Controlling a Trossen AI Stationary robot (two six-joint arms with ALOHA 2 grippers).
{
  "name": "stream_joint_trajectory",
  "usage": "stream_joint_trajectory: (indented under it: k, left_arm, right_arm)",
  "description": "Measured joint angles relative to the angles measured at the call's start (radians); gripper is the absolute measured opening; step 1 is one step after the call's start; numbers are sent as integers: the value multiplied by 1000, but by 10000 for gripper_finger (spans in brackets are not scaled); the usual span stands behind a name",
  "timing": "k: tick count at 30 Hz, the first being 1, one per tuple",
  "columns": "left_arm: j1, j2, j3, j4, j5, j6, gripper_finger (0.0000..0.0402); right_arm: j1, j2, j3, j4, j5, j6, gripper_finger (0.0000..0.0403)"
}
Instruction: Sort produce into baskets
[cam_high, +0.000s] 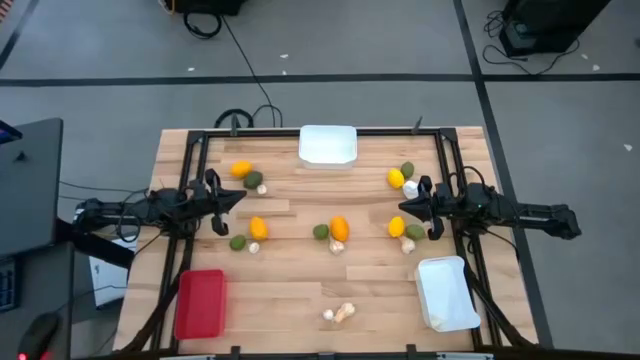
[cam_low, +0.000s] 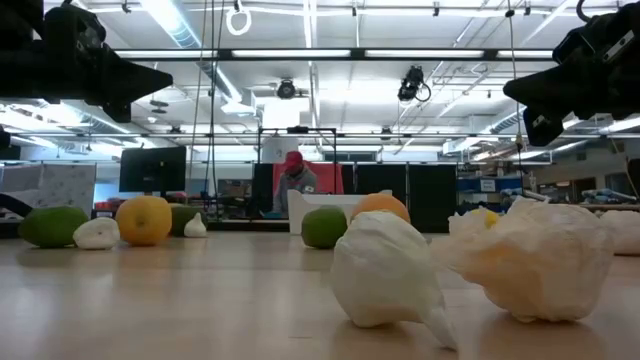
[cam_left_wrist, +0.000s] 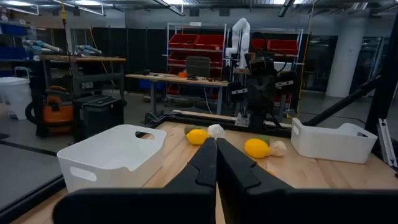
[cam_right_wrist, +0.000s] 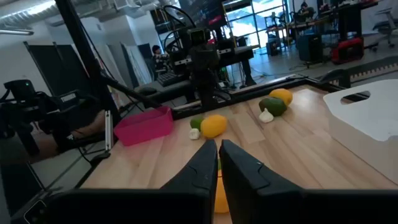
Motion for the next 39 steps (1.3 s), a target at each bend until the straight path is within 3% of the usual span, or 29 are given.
stream_joint_trajectory:
  k: [39]
  left_arm:
    - [0,0,0,18,0,0,8]
  right_arm:
    - [0,1,4,13,4,0,34]
